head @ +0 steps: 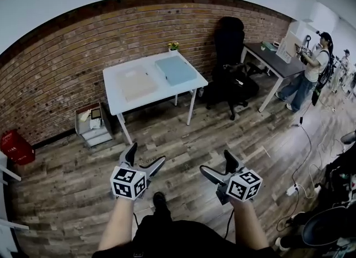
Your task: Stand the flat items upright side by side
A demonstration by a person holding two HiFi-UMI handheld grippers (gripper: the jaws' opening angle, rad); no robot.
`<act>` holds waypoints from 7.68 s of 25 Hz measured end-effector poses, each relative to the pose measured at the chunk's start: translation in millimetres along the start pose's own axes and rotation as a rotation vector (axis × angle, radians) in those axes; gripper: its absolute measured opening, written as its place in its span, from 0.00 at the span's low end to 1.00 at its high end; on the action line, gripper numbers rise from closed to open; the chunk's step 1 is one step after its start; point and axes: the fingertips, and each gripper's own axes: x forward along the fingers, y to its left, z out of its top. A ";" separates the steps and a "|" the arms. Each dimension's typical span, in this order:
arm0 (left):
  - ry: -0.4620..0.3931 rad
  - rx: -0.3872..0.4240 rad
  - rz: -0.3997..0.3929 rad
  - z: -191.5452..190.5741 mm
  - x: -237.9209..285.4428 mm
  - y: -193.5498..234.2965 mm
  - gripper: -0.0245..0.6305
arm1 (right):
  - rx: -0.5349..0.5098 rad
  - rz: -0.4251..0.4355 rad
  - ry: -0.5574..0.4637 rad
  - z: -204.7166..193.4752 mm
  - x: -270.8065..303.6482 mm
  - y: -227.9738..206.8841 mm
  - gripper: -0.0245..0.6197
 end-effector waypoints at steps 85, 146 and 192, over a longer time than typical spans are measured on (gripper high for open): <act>0.281 -0.434 0.360 27.3 364.7 606.4 0.81 | 0.036 0.403 0.570 100.4 807.9 -181.8 0.92; 0.405 -0.740 0.289 -66.1 440.7 651.5 0.80 | 0.094 0.397 0.923 -19.5 881.4 -222.6 0.78; 0.020 -0.232 0.438 140.8 385.8 655.1 0.75 | -0.452 0.443 0.270 173.3 875.5 -135.7 0.66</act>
